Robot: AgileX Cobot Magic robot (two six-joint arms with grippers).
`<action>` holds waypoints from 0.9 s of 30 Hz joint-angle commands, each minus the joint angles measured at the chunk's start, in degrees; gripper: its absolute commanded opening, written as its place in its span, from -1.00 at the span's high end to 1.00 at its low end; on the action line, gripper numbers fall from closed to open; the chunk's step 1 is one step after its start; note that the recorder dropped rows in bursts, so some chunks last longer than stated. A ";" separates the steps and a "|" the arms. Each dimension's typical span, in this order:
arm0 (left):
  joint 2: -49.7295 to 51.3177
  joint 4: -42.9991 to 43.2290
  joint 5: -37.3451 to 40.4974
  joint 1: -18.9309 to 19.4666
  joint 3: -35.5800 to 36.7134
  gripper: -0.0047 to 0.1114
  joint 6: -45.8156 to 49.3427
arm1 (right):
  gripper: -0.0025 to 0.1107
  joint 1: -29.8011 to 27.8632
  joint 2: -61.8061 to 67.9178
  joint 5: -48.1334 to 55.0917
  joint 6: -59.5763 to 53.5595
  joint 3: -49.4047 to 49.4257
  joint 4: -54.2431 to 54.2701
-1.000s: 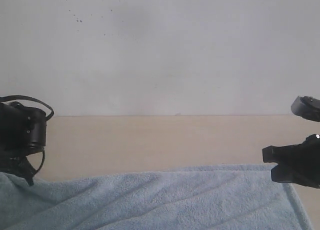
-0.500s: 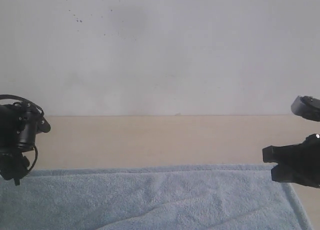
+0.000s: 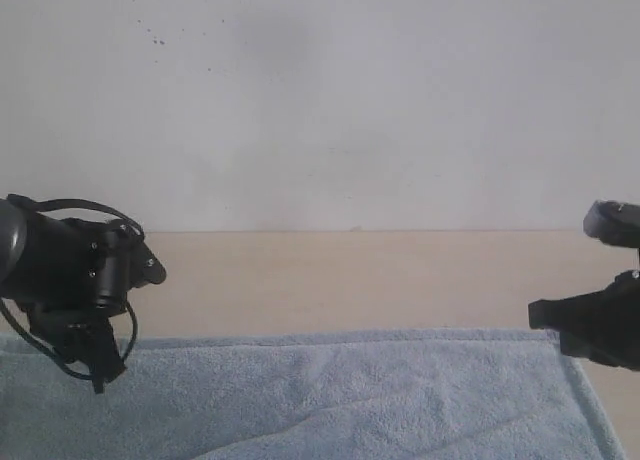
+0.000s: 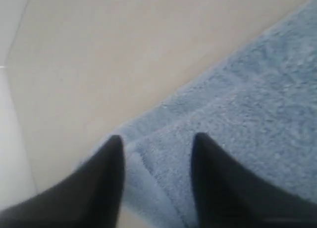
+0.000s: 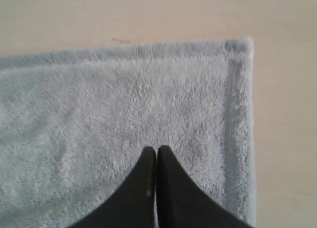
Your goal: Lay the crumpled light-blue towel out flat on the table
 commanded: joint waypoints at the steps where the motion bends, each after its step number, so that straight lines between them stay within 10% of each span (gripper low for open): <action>1: -0.70 -8.37 -3.08 -2.14 -0.34 0.84 -0.58 | 0.96 0.04 8.87 2.89 -2.38 -4.20 0.10; 14: -1.45 -52.36 -24.37 0.37 1.10 0.85 19.47 | 0.96 0.04 19.12 -6.57 -6.47 -11.18 0.10; 27: -1.45 -60.46 -29.52 -0.02 0.99 0.85 22.98 | 0.96 0.04 25.07 -4.08 -8.24 -18.13 0.10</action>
